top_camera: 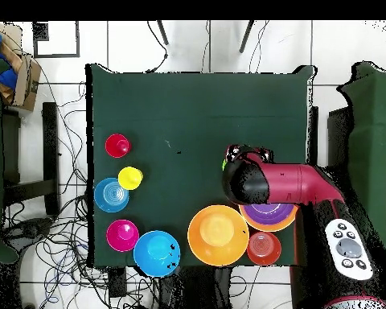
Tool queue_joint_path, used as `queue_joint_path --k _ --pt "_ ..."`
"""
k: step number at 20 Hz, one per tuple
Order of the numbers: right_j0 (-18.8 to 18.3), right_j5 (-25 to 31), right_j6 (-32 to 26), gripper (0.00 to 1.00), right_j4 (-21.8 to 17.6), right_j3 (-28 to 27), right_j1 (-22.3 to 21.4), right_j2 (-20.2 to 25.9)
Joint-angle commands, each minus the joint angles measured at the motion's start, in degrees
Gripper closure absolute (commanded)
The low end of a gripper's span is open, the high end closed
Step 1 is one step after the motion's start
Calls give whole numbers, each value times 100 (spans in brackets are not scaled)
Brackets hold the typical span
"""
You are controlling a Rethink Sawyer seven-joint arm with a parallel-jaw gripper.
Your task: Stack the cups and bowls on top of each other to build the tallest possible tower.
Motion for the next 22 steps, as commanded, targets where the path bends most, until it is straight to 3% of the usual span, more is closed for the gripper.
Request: queue_joint_path --k 1,11,16,22 --pt "84 496 298 0 233 -165 66 134" --pt "141 592 184 0 298 -267 89 123" --pt "201 612 244 0 327 -22 -42 71" --pt "643 868 294 0 306 -136 -5 -15"
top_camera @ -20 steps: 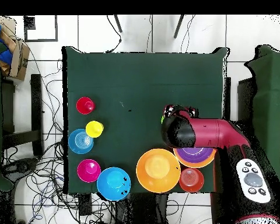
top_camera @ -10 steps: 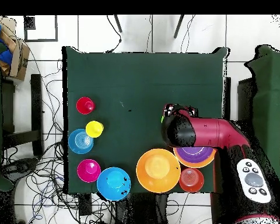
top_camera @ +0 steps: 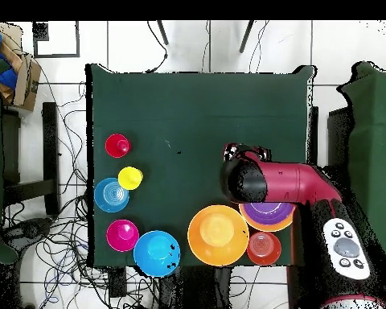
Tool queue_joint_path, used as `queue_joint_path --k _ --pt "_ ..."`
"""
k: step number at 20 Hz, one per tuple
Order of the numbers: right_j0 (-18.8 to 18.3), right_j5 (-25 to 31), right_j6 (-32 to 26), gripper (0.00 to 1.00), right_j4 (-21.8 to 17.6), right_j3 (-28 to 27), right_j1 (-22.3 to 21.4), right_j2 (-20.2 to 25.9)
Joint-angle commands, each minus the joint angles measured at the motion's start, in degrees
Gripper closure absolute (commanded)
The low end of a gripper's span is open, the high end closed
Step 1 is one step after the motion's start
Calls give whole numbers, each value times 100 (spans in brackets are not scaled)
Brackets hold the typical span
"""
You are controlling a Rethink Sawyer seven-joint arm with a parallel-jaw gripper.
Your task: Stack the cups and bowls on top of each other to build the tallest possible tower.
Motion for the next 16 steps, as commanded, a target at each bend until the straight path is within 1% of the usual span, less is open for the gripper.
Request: queue_joint_path --k 1,4,9,13,16 --pt "642 803 418 0 146 -172 27 -9" --pt "1014 698 793 0 238 -317 167 -245" --pt "1446 591 1048 0 408 -550 401 -574" --pt "1587 486 1011 0 610 -534 440 -740" --pt "1590 460 897 0 713 -476 403 -785"
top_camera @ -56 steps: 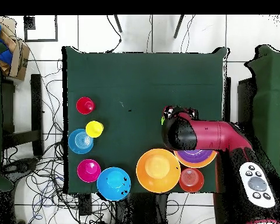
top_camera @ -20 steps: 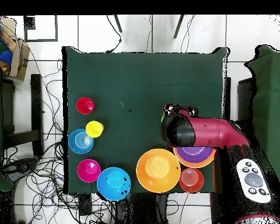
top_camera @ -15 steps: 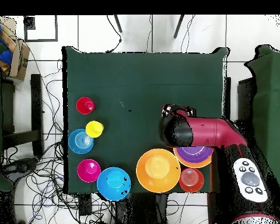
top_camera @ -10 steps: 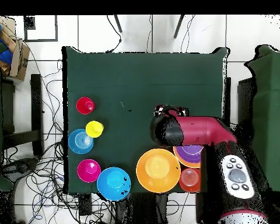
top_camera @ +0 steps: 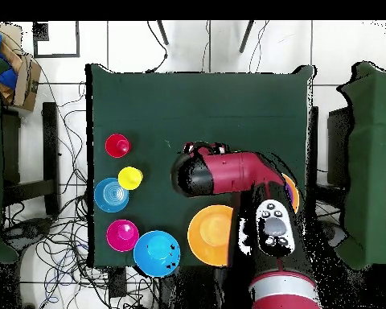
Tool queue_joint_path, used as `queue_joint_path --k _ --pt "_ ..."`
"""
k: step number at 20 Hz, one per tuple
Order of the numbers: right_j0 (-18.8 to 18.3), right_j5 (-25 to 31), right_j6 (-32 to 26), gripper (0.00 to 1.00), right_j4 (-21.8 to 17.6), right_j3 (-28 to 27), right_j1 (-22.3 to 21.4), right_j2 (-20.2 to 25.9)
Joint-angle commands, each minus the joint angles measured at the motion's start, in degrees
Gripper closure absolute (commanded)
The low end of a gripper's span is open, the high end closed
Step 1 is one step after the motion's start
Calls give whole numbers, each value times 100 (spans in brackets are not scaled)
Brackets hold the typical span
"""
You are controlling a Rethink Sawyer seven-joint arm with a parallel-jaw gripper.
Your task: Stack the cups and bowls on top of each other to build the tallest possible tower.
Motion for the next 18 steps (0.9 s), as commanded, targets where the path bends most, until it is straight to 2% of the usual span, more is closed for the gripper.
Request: queue_joint_path --k 1,18 --pt "142 362 885 0 320 -242 160 -182" --pt "71 293 674 0 893 132 -100 -282"
